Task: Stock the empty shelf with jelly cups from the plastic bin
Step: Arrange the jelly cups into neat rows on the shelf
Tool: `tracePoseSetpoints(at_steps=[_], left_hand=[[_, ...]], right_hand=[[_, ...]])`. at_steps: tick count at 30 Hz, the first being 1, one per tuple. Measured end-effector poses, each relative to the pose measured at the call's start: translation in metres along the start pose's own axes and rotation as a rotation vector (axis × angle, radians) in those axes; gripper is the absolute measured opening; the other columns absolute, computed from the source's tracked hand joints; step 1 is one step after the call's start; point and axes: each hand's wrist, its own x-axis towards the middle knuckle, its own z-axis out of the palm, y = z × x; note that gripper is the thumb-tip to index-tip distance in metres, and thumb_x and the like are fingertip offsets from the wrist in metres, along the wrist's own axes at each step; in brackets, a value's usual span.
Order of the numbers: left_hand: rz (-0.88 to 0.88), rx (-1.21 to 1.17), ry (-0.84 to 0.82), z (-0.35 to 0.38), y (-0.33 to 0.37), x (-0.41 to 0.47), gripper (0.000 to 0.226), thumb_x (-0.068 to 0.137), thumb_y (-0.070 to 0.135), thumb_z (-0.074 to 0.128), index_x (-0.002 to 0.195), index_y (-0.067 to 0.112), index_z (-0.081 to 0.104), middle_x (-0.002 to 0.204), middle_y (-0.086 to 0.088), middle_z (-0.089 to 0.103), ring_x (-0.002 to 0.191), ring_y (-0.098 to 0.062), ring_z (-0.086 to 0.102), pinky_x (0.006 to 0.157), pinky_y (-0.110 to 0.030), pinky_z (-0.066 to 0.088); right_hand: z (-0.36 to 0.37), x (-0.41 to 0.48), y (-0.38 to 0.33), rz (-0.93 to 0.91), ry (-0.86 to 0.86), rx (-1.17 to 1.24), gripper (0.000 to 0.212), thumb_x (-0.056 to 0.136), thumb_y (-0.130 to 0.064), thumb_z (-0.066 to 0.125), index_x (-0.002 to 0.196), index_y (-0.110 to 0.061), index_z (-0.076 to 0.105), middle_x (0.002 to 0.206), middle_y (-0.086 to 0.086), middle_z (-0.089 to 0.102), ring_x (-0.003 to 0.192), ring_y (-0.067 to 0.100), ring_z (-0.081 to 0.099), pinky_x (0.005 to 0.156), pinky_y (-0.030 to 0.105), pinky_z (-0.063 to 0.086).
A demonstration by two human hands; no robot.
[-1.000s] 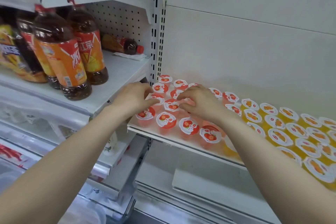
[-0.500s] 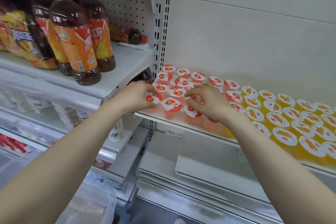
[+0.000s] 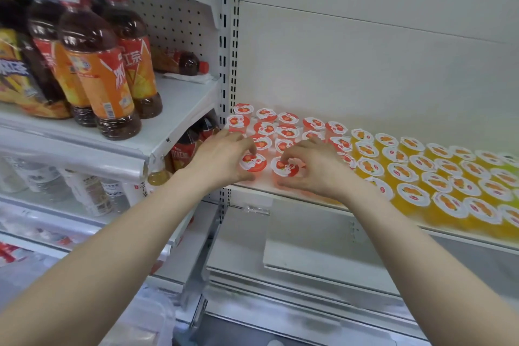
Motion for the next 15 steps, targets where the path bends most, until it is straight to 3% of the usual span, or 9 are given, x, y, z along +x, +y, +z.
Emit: tracePoseSetpoints(at_steps=[6,15], left_hand=[[-0.012,-0.010,0.037,0.0093,0.0009,-0.0001,0.045,0.073,0.059,0.067,0.108,0.032,0.059,0.110,0.006,0.060,0.106,-0.017,0.049,0.085,-0.035,0.046],[-0.017,0.015,0.005,0.0026,-0.0002,-0.0037,0.055,0.068,0.064,0.068,0.114,0.035,0.058,0.124,0.008,0.058,0.113,-0.018,0.049,0.092,-0.036,0.044]], right_hand=[[0.0017,-0.0062,-0.0012,0.012,0.000,-0.013,0.034,0.080,-0.054,0.065,0.109,-0.036,0.061,0.113,-0.009,0.061,0.108,0.020,0.049,0.092,0.042,0.042],[-0.0072,-0.0095,-0.0043,0.009,-0.044,-0.038,0.039,0.080,-0.058,0.063,0.112,-0.035,0.062,0.118,-0.007,0.060,0.109,0.020,0.050,0.094,0.044,0.042]])
